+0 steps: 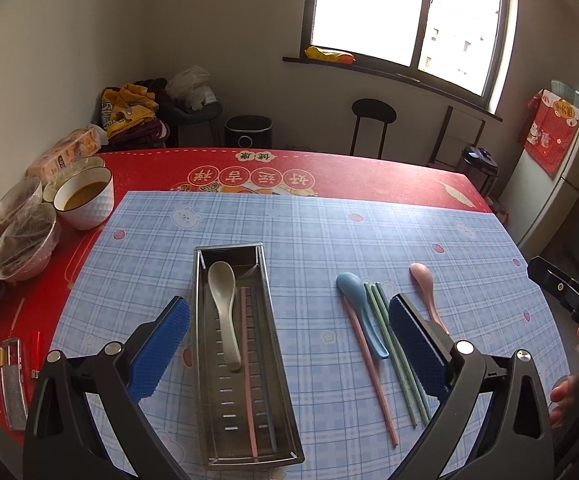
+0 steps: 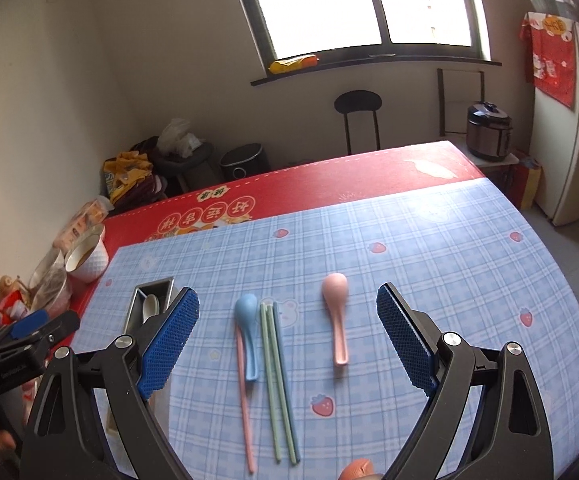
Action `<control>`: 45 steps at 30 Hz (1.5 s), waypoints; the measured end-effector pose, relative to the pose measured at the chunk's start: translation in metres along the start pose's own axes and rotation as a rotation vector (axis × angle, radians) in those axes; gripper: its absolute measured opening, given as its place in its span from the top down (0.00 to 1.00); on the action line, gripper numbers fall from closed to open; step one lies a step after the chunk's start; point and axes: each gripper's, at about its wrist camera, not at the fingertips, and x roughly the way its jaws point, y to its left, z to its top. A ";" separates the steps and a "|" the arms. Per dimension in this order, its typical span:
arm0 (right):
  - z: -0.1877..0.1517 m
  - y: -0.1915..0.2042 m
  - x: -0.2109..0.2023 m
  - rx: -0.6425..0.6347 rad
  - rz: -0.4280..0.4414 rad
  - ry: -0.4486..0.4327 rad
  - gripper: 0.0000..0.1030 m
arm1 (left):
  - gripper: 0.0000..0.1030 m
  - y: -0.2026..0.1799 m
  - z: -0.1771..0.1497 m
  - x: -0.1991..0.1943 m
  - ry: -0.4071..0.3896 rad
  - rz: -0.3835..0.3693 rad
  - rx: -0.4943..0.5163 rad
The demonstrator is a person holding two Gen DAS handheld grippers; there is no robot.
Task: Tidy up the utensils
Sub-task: 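Reach the left gripper to the pink chopstick and close on it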
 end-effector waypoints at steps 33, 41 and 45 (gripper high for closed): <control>-0.039 -0.121 0.030 0.100 -0.063 0.141 0.15 | 0.80 -0.087 -0.084 0.168 0.472 -0.055 0.026; -0.041 -0.126 0.035 0.122 -0.063 0.155 0.15 | 0.83 -0.096 -0.072 0.183 0.455 -0.004 0.069; -0.042 -0.128 0.036 0.137 -0.067 0.161 0.15 | 0.83 -0.101 -0.069 0.186 0.437 0.009 0.102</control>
